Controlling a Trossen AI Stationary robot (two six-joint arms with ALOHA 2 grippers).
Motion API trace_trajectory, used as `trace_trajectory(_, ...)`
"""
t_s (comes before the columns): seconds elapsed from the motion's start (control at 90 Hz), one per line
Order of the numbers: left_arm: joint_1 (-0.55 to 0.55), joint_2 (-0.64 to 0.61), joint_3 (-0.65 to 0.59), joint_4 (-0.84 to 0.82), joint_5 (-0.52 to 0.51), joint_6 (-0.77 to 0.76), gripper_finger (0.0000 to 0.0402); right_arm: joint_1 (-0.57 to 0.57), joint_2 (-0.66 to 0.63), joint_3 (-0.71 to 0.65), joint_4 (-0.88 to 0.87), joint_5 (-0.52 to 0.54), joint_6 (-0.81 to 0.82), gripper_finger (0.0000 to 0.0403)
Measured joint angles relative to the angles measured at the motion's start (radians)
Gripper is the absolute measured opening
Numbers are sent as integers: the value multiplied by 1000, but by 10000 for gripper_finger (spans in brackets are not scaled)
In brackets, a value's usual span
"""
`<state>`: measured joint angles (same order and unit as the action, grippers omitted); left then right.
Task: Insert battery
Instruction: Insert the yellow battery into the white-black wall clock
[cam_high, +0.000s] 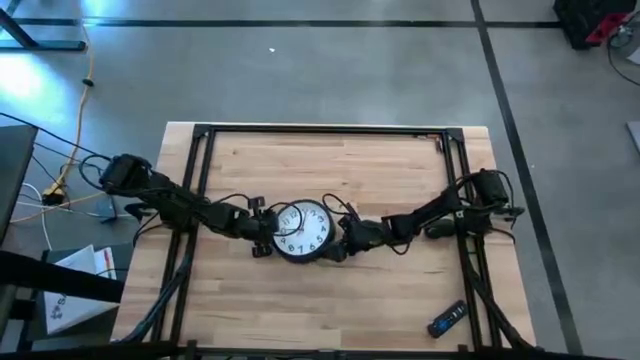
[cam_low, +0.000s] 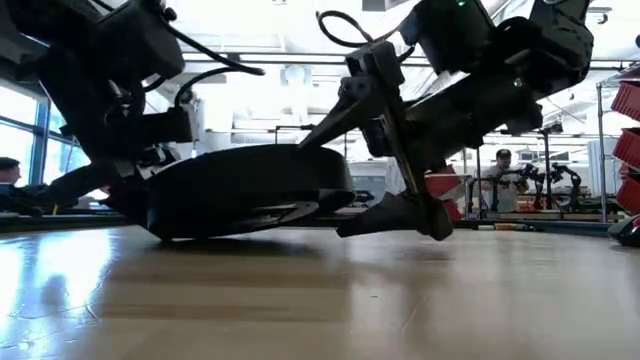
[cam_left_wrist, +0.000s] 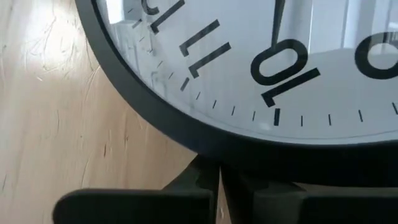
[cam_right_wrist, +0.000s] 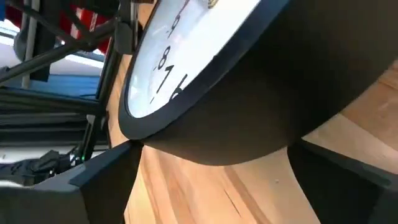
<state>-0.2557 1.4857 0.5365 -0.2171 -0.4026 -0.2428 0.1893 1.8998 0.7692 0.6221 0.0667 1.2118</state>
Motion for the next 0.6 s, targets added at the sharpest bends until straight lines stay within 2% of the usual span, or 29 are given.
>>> trace_trajectory(0.244, -1, 0, 1, -15, -1, 1, 0, 39, -1, 1, -6, 99, 58, 375)
trace_trajectory(0.6, -1, 0, 0, -17, -12, 32, 0, 53, -2, 2, 27, 303, 71, 375)
